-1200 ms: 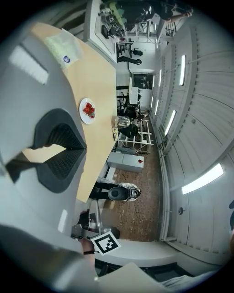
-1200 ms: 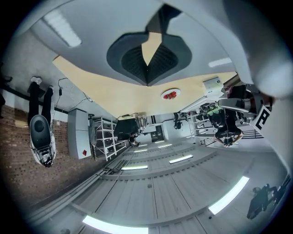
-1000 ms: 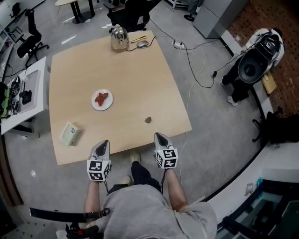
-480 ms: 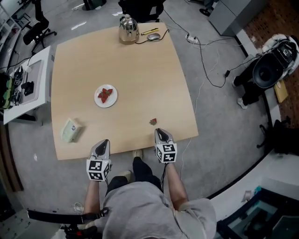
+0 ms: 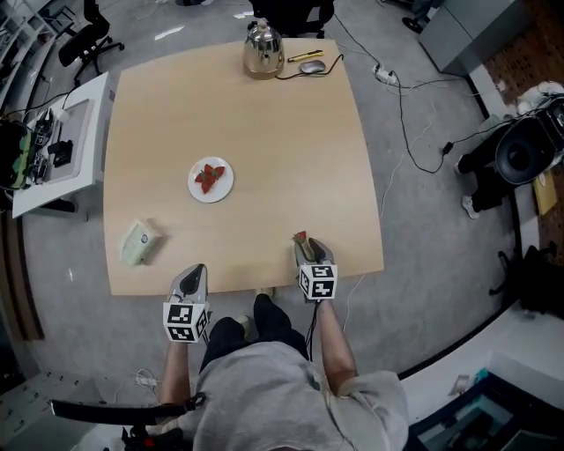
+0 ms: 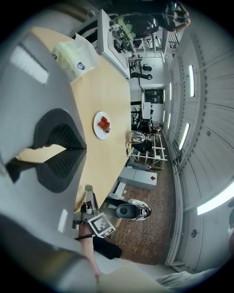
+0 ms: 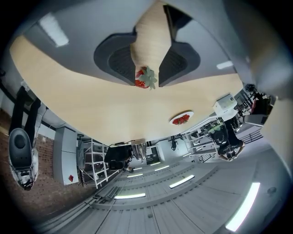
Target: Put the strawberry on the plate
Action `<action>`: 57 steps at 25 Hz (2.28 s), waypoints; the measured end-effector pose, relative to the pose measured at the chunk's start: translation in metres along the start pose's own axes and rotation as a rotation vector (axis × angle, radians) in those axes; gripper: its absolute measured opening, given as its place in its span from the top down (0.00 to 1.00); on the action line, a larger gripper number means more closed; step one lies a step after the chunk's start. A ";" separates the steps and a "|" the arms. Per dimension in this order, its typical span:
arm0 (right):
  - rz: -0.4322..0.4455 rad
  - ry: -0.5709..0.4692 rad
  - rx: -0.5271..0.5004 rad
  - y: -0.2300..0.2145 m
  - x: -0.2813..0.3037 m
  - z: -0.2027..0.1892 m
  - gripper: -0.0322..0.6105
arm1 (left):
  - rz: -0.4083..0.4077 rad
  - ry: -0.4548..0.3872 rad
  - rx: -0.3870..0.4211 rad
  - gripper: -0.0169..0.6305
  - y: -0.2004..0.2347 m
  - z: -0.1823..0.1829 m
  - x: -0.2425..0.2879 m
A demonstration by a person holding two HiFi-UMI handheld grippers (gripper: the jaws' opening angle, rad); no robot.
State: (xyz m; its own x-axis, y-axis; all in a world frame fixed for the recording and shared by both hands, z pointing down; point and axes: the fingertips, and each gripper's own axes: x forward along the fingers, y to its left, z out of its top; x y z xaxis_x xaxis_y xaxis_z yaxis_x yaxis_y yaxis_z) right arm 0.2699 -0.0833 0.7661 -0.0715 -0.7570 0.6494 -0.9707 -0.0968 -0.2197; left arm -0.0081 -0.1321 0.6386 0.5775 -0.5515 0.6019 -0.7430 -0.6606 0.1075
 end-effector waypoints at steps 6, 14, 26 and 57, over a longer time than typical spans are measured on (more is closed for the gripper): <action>-0.005 0.056 -0.023 -0.001 0.021 -0.001 0.67 | 0.026 0.017 -0.022 0.94 0.010 -0.003 0.005; -0.007 0.086 -0.043 -0.003 0.030 -0.002 0.69 | 0.036 0.025 -0.028 0.94 0.012 -0.001 0.012; 0.004 0.074 -0.013 -0.006 0.026 0.002 0.73 | 0.025 0.018 -0.030 0.95 0.008 0.006 0.018; 0.180 0.002 -0.208 0.095 0.041 0.065 0.74 | 0.128 -0.102 -0.139 0.94 0.058 0.003 -0.021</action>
State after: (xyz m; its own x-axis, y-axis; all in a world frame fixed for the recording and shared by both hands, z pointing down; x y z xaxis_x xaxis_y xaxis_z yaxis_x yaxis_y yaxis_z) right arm 0.1897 -0.1654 0.7246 -0.2473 -0.7490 0.6148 -0.9686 0.1740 -0.1776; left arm -0.0622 -0.1604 0.6304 0.5013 -0.6801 0.5350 -0.8481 -0.5088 0.1478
